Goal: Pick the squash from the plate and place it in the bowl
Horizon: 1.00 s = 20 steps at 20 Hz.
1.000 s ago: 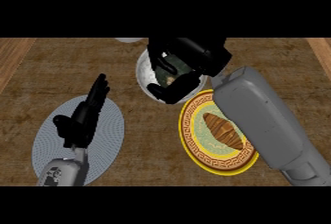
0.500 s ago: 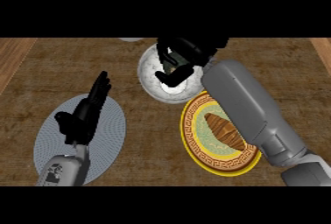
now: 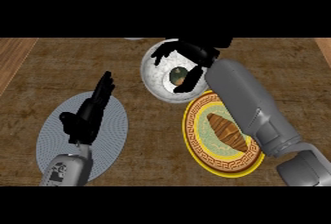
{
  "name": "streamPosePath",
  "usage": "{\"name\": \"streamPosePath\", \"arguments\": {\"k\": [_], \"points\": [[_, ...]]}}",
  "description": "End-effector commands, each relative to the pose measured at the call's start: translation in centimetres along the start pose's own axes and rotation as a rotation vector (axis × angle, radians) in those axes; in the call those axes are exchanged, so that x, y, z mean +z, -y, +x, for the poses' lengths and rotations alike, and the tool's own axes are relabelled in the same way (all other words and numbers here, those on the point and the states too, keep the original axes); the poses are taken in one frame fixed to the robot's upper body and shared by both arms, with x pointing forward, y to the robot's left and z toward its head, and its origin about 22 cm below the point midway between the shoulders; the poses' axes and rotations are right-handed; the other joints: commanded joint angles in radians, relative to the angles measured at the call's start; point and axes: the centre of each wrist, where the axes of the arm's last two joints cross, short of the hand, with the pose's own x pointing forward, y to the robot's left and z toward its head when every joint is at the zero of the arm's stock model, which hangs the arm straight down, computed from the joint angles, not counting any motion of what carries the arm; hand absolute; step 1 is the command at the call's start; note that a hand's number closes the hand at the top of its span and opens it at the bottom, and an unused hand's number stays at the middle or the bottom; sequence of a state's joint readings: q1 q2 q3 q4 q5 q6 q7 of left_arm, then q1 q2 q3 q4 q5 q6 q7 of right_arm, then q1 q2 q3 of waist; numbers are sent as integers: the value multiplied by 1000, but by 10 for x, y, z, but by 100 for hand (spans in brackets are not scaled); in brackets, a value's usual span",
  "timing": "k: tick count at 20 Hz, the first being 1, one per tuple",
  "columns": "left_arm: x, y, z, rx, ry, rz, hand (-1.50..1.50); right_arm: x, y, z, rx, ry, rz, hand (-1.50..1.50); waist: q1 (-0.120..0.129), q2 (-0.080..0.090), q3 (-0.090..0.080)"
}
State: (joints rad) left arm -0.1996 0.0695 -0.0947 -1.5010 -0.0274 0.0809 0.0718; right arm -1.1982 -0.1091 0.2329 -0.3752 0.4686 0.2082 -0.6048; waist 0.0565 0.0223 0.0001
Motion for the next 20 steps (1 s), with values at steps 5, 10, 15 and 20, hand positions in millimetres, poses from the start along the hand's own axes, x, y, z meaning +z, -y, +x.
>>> {"name": "streamPosePath", "arguments": {"k": [5, 10, 15, 20], "points": [[-6, 1, 4, 7, 8, 10, 0, 1, 10, -5, -252, 164, -145, -150, -15, -5, 0], [3, -5, 6, 12, -16, 22, 0, 4, 46, 1, -353, 133, -215, -150, -13, -9, 0], [9, -10, -4, -4, 0, 14, 0, 27, 66, -13, -465, 85, -222, -150, -2, -3, 0], [1, 3, 2, -9, 6, -9, 0, 73, 91, -35, -556, 74, -188, -150, 7, 8, 1]]}}
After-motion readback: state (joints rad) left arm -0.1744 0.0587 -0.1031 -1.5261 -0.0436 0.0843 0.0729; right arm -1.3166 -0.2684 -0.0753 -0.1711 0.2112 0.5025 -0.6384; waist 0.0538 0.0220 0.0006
